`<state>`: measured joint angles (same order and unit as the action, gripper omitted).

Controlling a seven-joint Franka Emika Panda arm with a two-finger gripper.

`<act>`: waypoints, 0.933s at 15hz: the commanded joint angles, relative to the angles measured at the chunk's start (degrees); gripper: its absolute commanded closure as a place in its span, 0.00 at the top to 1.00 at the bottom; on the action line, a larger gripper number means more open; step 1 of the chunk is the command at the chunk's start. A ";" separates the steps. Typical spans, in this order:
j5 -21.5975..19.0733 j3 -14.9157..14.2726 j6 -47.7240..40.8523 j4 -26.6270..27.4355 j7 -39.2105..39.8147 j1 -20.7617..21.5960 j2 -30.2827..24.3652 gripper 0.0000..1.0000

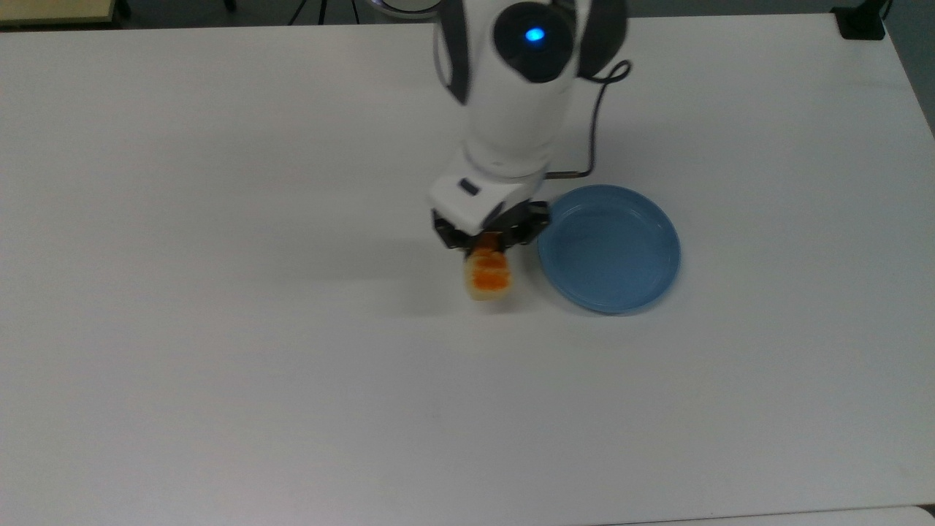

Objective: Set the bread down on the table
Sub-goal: 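Carry the bread roll off the plate and lower it onto the table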

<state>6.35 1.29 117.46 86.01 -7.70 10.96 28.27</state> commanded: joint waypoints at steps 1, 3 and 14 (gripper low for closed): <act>3.04 0.03 0.04 4.34 3.66 -4.27 -1.29 0.40; 4.71 0.03 0.22 4.52 3.74 -5.94 -0.24 0.43; 5.08 0.12 -0.04 3.82 2.96 -6.30 0.65 1.00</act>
<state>10.77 1.47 117.52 89.47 -4.60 4.06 30.80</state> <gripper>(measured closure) 0.009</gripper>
